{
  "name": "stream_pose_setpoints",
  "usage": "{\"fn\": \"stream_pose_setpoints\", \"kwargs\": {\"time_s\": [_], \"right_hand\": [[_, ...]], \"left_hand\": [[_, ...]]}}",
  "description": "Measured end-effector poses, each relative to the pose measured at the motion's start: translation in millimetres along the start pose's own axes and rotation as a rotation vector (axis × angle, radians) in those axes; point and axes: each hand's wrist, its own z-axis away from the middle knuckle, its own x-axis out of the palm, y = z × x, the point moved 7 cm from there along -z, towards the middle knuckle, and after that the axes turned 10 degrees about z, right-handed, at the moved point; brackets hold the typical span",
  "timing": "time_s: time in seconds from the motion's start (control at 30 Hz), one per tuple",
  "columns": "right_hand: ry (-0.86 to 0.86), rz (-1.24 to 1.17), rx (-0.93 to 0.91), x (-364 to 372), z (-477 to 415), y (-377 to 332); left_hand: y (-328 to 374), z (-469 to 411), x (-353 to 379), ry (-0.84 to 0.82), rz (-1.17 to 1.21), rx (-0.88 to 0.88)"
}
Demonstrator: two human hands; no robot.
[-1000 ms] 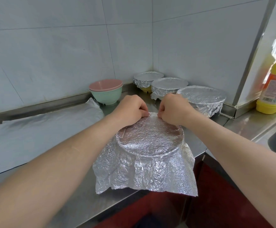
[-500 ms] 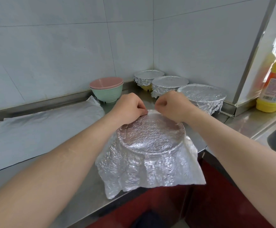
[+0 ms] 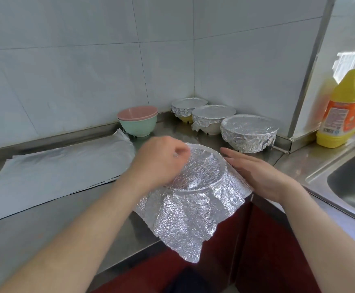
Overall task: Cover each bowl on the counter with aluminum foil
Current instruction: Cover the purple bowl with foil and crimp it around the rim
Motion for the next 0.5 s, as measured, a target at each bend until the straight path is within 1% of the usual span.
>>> {"fn": "stream_pose_setpoints", "kwargs": {"time_s": [0.07,0.1,0.17,0.27,0.33,0.37,0.43,0.5], "right_hand": [[-0.025,-0.059,-0.008,5,3,2],[-0.035,-0.062,-0.019,6,4,1],[-0.045,-0.038,-0.061,12,8,-2],[-0.060,-0.014,-0.134,22,14,-9],[-0.023,0.015,-0.175,26,16,-12],[0.013,0.067,-0.198,27,17,-13],[0.098,0.185,-0.236,30,14,-14],[0.203,0.251,-0.266,32,12,-12]], "left_hand": [[31,18,27,-0.133,-0.049,0.073],[41,23,41,-0.168,-0.101,0.116],[50,27,60,-0.172,-0.181,0.172],[50,26,72,-0.156,-0.219,0.185],[52,25,74,-0.133,-0.238,0.214],[53,26,74,-0.123,-0.240,0.227],[53,26,75,-0.110,-0.242,0.232],[52,25,77,-0.104,-0.249,0.227]]}}
